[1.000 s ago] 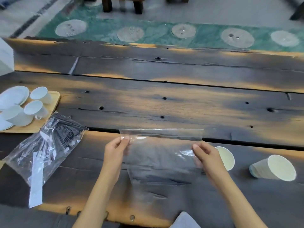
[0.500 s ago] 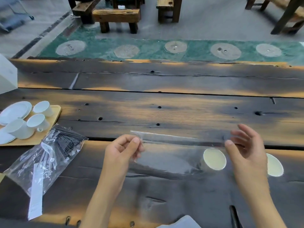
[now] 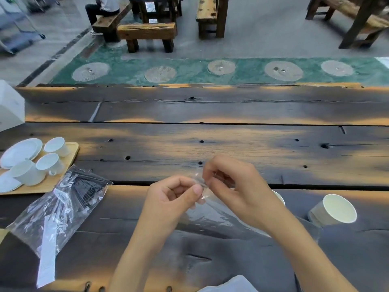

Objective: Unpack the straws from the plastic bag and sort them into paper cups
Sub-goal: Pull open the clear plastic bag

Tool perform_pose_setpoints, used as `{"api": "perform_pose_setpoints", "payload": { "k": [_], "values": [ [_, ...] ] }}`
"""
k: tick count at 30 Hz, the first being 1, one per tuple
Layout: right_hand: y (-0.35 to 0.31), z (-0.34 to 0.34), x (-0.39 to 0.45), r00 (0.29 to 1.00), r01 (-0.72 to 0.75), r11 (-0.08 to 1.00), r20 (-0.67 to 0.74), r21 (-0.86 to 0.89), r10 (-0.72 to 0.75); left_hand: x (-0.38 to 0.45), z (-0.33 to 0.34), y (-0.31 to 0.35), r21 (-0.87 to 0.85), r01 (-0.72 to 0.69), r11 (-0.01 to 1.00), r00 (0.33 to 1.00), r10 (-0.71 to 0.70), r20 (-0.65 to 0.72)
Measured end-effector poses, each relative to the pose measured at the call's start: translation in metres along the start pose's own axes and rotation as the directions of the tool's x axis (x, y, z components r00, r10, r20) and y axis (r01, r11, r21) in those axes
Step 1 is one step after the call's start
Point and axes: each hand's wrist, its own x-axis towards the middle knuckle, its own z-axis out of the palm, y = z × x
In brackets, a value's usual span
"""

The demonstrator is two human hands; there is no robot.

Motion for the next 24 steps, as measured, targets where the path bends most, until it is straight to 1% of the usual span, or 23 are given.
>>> {"api": "perform_pose_setpoints", "payload": {
  "k": [2,4,6,8,14,16,19,21,23,24],
  "values": [
    [-0.001,0.001,-0.002,0.998,-0.056,0.998,-0.007,0.032,0.056,-0.004,-0.003,-0.001,-0.019,-0.003,1.000,1.000,0.003,0.006],
    [-0.001,0.003,-0.005,0.996,-0.093,0.994,0.019,0.054,0.092,-0.007,-0.004,-0.001,-0.029,-0.021,0.999,1.000,0.022,0.019],
    [-0.001,0.003,-0.009,0.994,-0.097,0.995,0.048,0.030,0.096,-0.009,-0.004,-0.001,-0.046,-0.032,0.998,0.999,0.033,0.021],
    [0.000,0.003,-0.012,0.995,-0.091,0.996,0.036,0.018,0.090,-0.010,-0.002,-0.001,-0.041,-0.042,0.998,0.999,0.043,0.022],
    [0.002,0.004,-0.019,0.985,-0.173,0.970,0.016,0.172,0.173,-0.014,0.003,0.000,0.051,-0.073,0.996,0.997,0.071,0.033],
    [0.002,0.005,-0.021,0.984,-0.177,0.961,0.006,0.211,0.179,-0.016,0.003,-0.002,0.071,-0.074,0.995,0.997,0.072,0.034],
    [0.003,0.006,-0.019,0.984,-0.164,0.965,-0.039,0.205,0.175,-0.020,0.002,-0.005,0.108,-0.091,0.990,0.996,0.090,0.020],
    [0.005,-0.001,-0.017,0.974,-0.178,0.943,-0.086,0.282,0.210,-0.023,-0.001,-0.006,0.146,-0.096,0.985,0.995,0.096,0.006],
    [0.004,-0.010,-0.016,0.975,-0.174,0.934,-0.082,0.311,0.209,-0.026,-0.005,-0.005,0.149,-0.078,0.986,0.997,0.080,-0.008],
    [0.002,-0.013,-0.017,0.982,-0.157,0.941,-0.053,0.300,0.181,-0.027,-0.005,-0.002,0.125,-0.053,0.991,0.998,0.055,-0.012]
  ]
}}
